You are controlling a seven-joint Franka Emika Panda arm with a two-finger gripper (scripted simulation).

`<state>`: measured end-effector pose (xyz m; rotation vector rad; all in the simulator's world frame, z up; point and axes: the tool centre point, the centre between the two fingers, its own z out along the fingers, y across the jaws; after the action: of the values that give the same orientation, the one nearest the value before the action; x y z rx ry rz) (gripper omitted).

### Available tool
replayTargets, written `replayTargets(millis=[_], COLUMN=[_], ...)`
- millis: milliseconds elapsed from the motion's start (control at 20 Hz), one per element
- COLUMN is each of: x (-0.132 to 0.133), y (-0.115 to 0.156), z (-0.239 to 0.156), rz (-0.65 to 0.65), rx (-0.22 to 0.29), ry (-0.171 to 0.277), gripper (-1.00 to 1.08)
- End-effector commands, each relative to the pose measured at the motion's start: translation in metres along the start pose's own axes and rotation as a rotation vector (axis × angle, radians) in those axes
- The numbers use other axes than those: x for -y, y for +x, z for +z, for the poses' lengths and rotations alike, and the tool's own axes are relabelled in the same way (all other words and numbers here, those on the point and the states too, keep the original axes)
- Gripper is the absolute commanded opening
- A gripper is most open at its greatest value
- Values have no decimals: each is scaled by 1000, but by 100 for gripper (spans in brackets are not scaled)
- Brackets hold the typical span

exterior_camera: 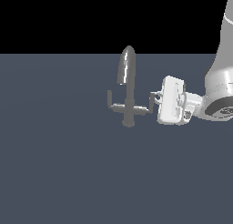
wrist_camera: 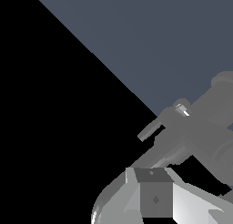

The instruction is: Turn on the faucet by rotating a designated handle.

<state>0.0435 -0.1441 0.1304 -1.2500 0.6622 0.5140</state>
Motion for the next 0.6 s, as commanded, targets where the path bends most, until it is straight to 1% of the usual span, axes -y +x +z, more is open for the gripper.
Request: replayTargets(millis=[0, 150, 550], x=[1, 1, -8], y=[0, 0, -17], z=[0, 0, 2], rz=[-1, -1, -1], rx=[0, 0, 0], ry=[-1, -1, -1], gripper=[-100, -100, -100])
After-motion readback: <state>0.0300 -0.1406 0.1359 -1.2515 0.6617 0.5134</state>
